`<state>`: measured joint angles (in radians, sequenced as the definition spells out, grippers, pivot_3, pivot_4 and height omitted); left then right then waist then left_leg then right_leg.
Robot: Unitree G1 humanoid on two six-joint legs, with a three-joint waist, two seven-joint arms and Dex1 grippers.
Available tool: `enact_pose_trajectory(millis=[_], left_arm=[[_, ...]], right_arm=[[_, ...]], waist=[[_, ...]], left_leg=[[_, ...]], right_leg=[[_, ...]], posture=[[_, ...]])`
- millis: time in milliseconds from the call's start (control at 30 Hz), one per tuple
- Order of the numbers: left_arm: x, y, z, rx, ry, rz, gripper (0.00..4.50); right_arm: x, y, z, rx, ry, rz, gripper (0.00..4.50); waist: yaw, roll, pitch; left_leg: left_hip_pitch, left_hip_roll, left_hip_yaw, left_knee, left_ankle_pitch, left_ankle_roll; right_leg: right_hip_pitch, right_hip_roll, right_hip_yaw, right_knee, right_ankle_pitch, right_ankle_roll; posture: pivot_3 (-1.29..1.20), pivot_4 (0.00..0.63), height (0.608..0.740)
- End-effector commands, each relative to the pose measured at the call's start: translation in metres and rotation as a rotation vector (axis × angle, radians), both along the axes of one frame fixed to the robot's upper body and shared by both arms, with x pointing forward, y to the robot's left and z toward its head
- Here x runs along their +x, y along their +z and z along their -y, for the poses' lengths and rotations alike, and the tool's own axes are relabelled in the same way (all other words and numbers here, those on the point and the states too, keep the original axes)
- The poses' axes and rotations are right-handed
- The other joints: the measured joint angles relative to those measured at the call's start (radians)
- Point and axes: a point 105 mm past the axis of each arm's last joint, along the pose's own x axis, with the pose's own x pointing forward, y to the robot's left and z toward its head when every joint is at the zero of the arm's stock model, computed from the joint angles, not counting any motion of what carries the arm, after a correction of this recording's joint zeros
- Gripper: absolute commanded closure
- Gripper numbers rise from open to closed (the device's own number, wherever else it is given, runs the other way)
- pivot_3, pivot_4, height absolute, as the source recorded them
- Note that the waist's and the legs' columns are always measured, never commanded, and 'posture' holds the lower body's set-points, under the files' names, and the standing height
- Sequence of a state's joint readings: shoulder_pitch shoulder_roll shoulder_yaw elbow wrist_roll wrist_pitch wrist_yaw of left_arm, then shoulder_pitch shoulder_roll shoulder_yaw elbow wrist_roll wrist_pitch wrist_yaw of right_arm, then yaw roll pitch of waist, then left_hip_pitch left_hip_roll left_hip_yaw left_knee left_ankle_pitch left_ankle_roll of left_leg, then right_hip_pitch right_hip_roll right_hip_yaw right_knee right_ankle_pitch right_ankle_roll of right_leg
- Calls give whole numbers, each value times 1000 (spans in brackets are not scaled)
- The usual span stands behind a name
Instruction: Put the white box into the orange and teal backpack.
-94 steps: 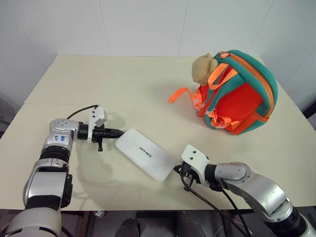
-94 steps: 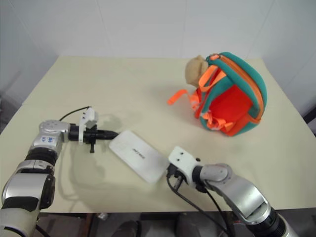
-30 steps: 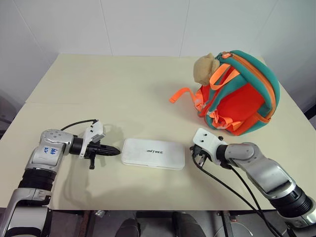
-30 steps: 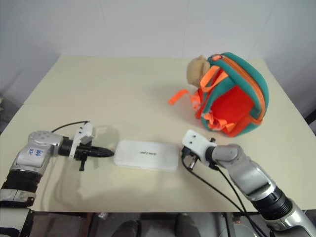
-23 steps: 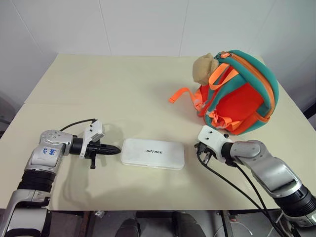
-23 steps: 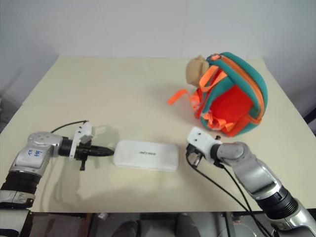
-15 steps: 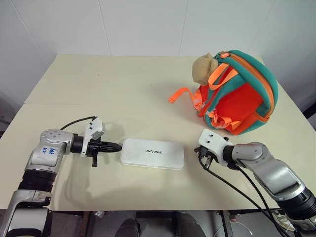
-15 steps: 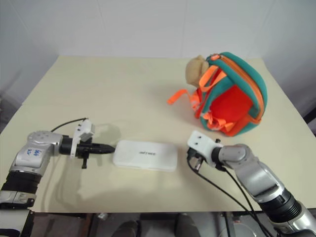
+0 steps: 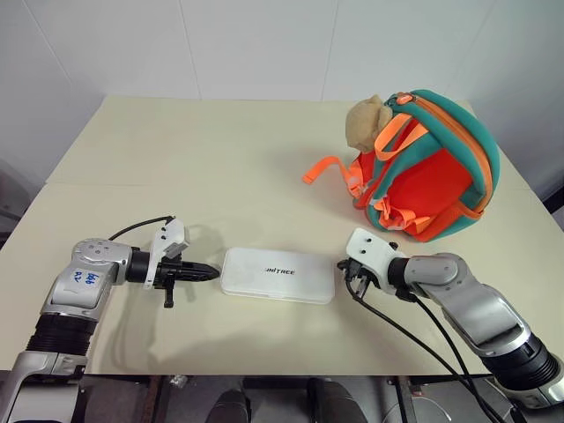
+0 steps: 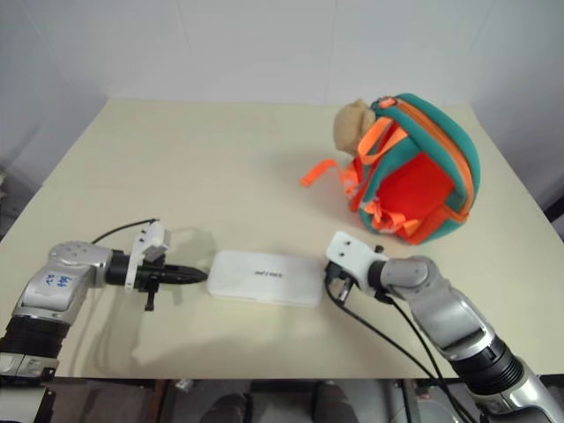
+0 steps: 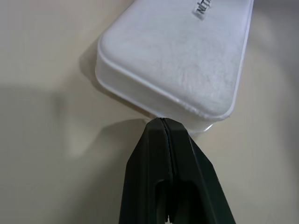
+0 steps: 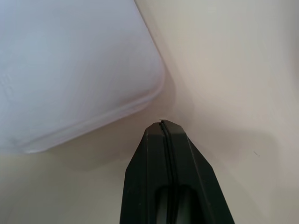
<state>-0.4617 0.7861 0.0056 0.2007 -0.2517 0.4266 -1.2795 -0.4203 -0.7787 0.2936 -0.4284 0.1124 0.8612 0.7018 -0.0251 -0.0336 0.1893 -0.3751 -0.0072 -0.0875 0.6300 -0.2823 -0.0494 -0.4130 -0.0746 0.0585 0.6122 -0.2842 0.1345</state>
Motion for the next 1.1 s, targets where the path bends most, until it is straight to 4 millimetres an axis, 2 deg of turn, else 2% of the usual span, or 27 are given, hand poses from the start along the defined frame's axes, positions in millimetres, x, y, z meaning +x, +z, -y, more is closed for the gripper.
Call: enact_pose_trajectory(millis=[33, 133, 167, 200, 300, 533, 667, 800, 967, 1100], left_arm=[[14, 30, -10, -60, 63, 160, 4500], [27, 43, -12, -123, 97, 255, 4500], [33, 46, -13, -147, 139, 269, 4500], [40, 49, -13, -158, 169, 298, 4500], [55, 50, -15, -161, 248, 339, 3633], [59, 46, -8, -199, 254, 299, 1378], [59, 44, -9, -223, 274, 254, 48], [63, 55, -8, -341, 323, 220, 17], [48, 56, 2, -446, 280, 47, 17], [42, 32, -5, -297, 366, -125, 17]], right_arm=[[3, 17, 17, -6, -49, 71, 4380], [0, 22, 22, 15, -53, 62, 4380], [-3, 25, 21, 37, -46, 57, 3657], [-4, 29, 21, 60, -43, 57, 3499], [-4, 38, 24, 92, -52, 71, 2506], [-13, 37, 26, 84, -42, 60, 24], [-15, 31, 24, 68, -44, 65, 0], [-4, 27, 25, 34, -80, 163, 0], [10, 22, 19, 2, -83, 243, 0], [6, 20, 7, 45, -34, 227, 0]], waist=[[0, 0, 0], [4, 0, 0], [4, 0, 0], [4, 0, 0], [4, 0, 0], [-2, 0, 0], [0, 0, 0], [0, 0, 0], [-2, 0, 0], [-6, 0, 0]], left_leg=[[0, 0, 0, 0, 0, 0], [0, 0, 0, 1, 0, 0], [0, 0, 0, 1, 0, 0], [0, 0, 0, 1, 0, 0], [0, -1, 0, 1, 0, 0], [0, 0, 1, 0, 0, 0], [0, 0, 1, 1, 0, 0], [0, -1, 0, 2, 0, 0], [0, -1, 0, 2, 0, 0], [1, 0, 0, 1, 0, 0]], right_leg=[[0, 0, 0, 0, 0, 0], [0, 0, 0, 0, 0, 0], [1, 0, 0, 0, 0, 0], [1, -1, 0, 0, 0, 0], [1, -1, 0, 0, 0, 1], [1, 0, 0, 0, 0, 1], [1, 0, 0, 0, 0, 1], [1, 0, 0, 1, 0, 1], [1, 0, 0, 1, 1, 1], [0, 0, 1, 5, 1, 1]], posture=[[0, 150, 740], [0, 150, 740], [0, 150, 740], [0, 150, 740], [0, 150, 740], [0, 150, 740], [0, 150, 740], [0, 150, 740], [0, 150, 740], [0, 150, 740]])
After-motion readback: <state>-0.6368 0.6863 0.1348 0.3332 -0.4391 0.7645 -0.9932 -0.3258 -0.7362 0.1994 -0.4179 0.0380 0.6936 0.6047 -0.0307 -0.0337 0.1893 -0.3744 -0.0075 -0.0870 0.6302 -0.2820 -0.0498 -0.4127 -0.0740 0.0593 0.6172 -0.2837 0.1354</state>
